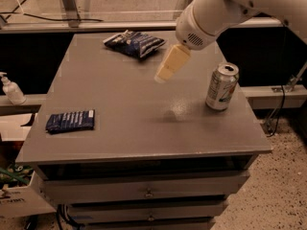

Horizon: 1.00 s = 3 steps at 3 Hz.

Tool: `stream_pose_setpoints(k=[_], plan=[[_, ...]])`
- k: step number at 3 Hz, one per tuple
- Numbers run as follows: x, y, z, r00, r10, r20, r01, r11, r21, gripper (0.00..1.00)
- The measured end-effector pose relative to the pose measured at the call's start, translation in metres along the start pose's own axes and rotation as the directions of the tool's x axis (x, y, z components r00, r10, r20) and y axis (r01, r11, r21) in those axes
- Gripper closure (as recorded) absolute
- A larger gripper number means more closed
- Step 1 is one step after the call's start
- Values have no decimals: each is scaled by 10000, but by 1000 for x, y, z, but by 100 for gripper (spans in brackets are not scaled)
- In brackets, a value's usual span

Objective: Pick blue chip bag

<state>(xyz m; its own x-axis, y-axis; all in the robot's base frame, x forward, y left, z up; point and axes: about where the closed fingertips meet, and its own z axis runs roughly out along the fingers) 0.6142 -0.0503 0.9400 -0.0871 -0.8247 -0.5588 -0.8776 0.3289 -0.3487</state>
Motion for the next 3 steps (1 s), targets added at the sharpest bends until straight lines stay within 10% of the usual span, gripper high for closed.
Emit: stream_pose_setpoints(k=[3], plan=[[-7,-58,89,9941,995,431,-1029,9910,856,0]])
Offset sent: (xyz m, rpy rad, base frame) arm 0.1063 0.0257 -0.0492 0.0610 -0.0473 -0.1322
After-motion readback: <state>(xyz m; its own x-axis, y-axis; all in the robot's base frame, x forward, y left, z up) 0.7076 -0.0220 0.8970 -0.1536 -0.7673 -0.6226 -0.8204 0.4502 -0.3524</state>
